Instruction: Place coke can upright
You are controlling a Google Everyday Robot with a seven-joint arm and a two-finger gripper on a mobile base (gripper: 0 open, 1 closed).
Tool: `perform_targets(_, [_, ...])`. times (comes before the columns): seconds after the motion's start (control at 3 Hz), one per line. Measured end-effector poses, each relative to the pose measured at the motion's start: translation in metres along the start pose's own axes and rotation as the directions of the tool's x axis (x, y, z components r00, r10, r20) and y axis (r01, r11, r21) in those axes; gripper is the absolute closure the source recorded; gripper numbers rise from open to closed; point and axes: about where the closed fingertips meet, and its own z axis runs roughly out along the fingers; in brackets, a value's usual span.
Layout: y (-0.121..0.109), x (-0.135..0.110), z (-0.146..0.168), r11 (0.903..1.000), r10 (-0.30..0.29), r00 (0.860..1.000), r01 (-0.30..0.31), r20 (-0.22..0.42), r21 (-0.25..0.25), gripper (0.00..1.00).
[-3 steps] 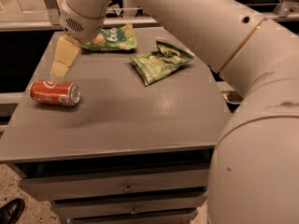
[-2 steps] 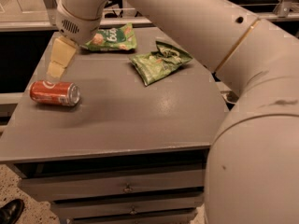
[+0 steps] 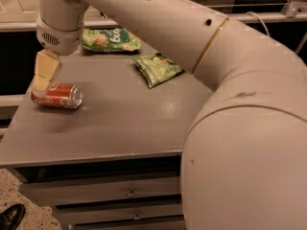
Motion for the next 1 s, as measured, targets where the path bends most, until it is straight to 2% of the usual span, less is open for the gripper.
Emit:
perform_targets(0.33, [0.014,-0.010,0.040,0.9999,0.001,0.998,-0.002,-0.056,-0.013,0.00])
perform_targets(0.67, [0.020,-0.006,0.064,0.9995,0.031,0.994,-0.030,-0.107,0.007,0.00])
perform_targets(1.0, [0.019,-0.005,0.074,0.9973,0.068,0.989,-0.064,-0.130,0.035,0.14])
